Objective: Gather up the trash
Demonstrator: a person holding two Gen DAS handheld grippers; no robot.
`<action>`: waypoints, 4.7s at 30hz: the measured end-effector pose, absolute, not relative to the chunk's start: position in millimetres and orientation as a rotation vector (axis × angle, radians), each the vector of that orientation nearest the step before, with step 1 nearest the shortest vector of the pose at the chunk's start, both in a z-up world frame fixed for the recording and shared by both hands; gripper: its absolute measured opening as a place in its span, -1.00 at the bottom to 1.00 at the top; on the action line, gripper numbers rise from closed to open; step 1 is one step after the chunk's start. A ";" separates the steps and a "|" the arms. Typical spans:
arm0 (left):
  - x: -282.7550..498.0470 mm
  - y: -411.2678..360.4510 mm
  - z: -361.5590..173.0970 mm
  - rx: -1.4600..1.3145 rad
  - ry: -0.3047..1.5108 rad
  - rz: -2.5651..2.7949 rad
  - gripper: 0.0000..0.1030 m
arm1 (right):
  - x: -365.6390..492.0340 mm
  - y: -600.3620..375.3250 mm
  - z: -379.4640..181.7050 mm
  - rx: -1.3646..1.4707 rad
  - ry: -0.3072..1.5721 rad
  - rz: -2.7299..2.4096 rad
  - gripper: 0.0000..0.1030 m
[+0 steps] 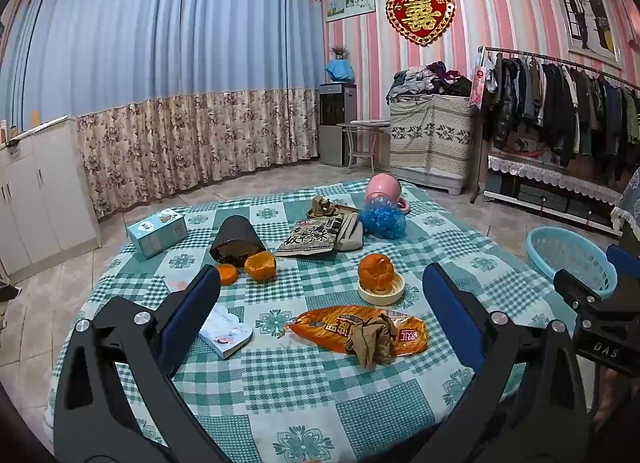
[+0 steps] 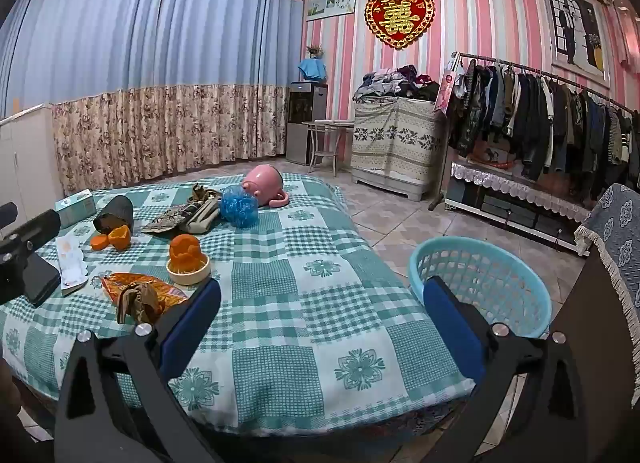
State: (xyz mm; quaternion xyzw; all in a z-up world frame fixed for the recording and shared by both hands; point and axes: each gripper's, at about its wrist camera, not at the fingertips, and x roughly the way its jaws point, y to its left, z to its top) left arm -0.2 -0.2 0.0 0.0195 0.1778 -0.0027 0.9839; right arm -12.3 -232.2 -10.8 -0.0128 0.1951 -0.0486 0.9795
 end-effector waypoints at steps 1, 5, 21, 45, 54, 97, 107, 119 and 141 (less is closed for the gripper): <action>-0.2 -0.3 0.0 0.039 0.358 -0.006 0.90 | -12.4 -232.2 -10.7 -0.025 0.392 -0.098 0.92; -0.6 -1.0 0.0 0.040 0.356 -0.008 0.90 | -12.1 -231.8 -10.5 -0.029 0.394 -0.098 0.92; -4.4 -0.4 2.2 0.037 0.349 -0.008 0.90 | -11.5 -232.7 -9.8 -0.028 0.388 -0.101 0.92; -6.5 1.0 8.5 0.035 0.341 -0.009 0.90 | -10.5 -231.8 -9.6 -0.027 0.384 -0.100 0.92; -6.5 1.3 8.9 0.034 0.341 -0.010 0.90 | -10.8 -231.5 -10.2 -0.027 0.383 -0.100 0.92; -6.9 1.0 9.9 0.035 0.338 -0.011 0.90 | -11.0 -231.6 -10.4 -0.028 0.379 -0.099 0.92; -7.1 2.5 10.3 0.033 0.339 -0.009 0.90 | -11.3 -231.8 -10.5 -0.027 0.379 -0.099 0.92; -6.3 10.4 9.6 0.034 0.335 0.006 0.90 | -14.6 -239.7 -4.2 -0.021 0.367 -0.103 0.92; -5.5 14.9 4.7 0.048 0.328 0.011 0.90 | -12.6 -238.9 -6.4 -0.014 0.371 -0.105 0.92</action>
